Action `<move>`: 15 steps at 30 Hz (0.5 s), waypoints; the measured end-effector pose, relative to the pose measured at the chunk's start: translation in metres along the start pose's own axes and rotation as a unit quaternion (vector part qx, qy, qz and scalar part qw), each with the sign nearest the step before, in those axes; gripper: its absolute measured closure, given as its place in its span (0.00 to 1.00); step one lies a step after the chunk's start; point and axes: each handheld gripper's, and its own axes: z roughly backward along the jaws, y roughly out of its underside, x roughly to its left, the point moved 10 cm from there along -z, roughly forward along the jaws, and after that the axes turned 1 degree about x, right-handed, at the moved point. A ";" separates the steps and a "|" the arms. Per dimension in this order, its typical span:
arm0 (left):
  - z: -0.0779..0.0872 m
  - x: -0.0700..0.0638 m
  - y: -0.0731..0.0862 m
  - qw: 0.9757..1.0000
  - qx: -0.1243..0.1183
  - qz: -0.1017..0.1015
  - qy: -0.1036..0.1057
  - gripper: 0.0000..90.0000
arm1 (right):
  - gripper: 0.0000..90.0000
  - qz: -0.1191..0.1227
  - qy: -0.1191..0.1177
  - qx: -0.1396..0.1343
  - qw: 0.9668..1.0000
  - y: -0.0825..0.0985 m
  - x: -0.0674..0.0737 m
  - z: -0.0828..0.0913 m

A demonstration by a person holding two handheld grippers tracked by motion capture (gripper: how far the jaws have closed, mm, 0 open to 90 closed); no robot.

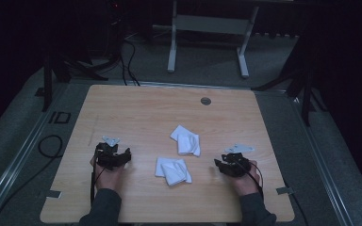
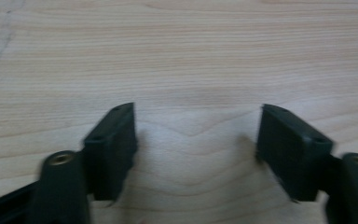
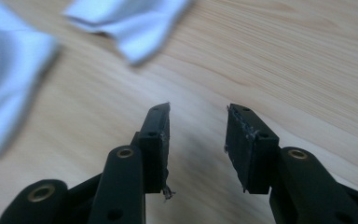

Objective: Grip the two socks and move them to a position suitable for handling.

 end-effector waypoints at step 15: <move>0.003 -0.004 0.001 1.000 0.006 -0.009 0.010 0.54 | 0.71 0.076 -0.092 -0.006 0.993 -0.024 0.089 -0.011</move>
